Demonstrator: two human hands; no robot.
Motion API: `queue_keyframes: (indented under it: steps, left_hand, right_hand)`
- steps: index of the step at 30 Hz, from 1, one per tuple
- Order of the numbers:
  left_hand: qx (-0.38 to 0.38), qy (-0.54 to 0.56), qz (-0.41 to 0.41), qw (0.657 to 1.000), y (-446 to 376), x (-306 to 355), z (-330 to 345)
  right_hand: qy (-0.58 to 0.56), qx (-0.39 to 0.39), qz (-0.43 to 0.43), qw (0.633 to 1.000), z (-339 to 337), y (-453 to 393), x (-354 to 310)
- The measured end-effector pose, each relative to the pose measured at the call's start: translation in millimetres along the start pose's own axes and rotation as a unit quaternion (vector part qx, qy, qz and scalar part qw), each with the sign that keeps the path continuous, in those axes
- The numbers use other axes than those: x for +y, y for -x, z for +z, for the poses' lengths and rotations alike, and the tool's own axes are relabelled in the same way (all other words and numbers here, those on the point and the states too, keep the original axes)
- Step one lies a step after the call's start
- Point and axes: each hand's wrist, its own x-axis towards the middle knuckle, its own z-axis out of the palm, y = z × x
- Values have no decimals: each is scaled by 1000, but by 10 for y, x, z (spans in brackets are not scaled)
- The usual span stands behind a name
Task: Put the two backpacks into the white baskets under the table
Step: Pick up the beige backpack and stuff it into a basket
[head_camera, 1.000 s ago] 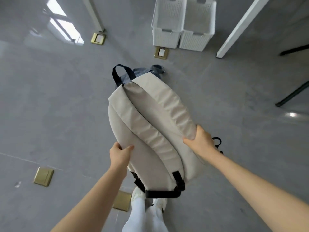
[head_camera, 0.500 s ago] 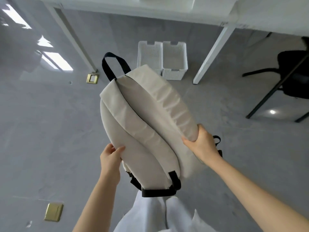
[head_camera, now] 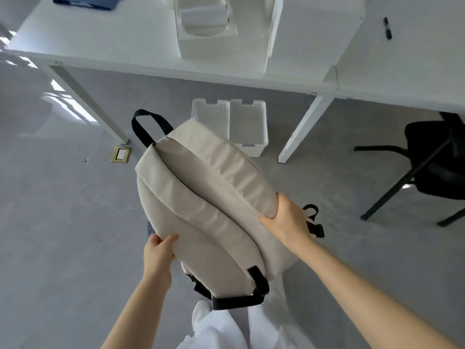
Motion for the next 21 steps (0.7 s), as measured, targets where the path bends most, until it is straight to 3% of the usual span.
queue_keyframes:
  steps: [5,10,21]
  left_hand:
    - [64,98,-33,993,-300,234,709]
    - [71,199,-44,977,-545,506,1142]
    - [84,294,-64,950,-1737,858,1561]
  right_hand:
    - [84,-18,-110,990,-290,-1020,-130]
    - [158,-39,-203,966,-332,-1940,-406]
    - [259,-75,-295,917,530,-3640,-1066]
